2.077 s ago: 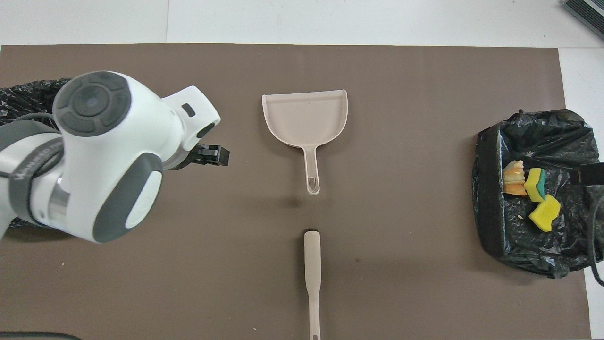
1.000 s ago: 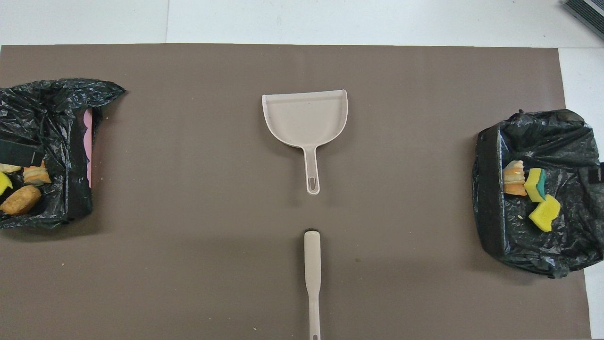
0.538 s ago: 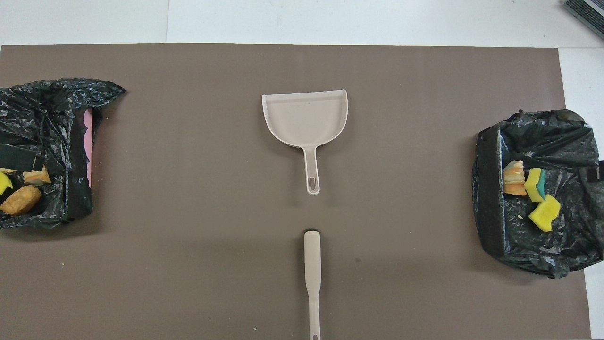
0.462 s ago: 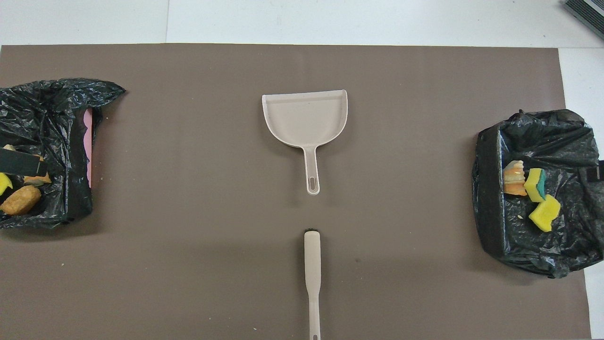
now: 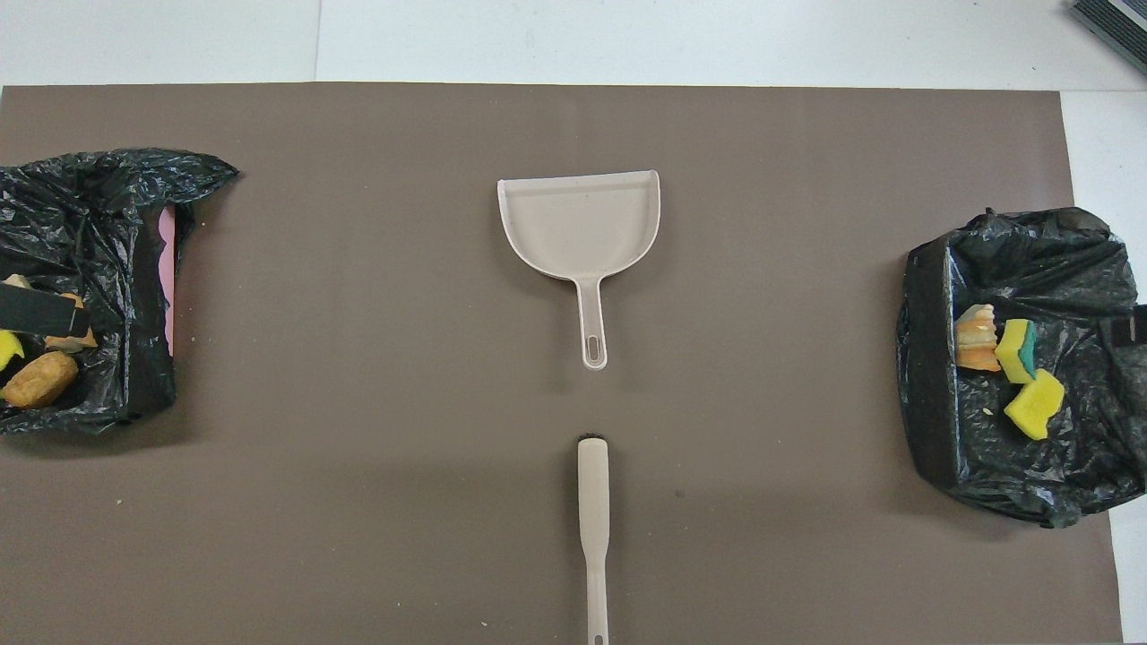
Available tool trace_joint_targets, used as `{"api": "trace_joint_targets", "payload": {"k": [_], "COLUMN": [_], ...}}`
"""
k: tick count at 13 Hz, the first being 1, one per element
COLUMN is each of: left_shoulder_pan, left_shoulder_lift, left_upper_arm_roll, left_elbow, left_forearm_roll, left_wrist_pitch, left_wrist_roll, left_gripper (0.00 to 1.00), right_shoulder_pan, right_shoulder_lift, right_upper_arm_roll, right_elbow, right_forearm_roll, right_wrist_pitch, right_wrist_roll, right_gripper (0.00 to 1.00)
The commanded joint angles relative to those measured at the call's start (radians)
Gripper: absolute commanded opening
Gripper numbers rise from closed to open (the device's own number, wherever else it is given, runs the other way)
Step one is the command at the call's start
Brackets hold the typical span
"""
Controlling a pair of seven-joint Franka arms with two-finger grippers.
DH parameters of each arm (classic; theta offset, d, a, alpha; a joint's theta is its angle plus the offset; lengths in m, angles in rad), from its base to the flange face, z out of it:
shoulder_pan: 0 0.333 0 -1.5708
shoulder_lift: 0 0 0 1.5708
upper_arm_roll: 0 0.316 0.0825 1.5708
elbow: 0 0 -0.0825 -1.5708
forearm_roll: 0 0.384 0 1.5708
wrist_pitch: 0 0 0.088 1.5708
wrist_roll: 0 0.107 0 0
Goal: Sweep and dump trash in bin
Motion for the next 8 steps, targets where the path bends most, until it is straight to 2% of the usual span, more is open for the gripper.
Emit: {"api": "trace_joint_targets", "payload": {"k": [1, 8], "left_shoulder_pan": [0.011, 0.013], "left_shoulder_lift": [-0.027, -0.028], "left_upper_arm_roll": [-0.005, -0.004], "left_elbow": [-0.030, -0.032], "left_forearm_roll": [0.003, 0.024], "left_wrist_pitch": [-0.007, -0.015], "left_wrist_roll": [-0.006, -0.006], "left_gripper": [1.00, 1.00], "right_shoulder_pan": [-0.008, -0.008], "right_shoulder_lift": [0.003, 0.003], "right_upper_arm_roll": [0.003, 0.003], "right_elbow": [0.011, 0.011], "right_forearm_roll": [-0.004, -0.004], "right_wrist_pitch": [-0.020, -0.020], "right_wrist_roll": [-0.024, -0.025], "right_gripper": [1.00, 1.00]}}
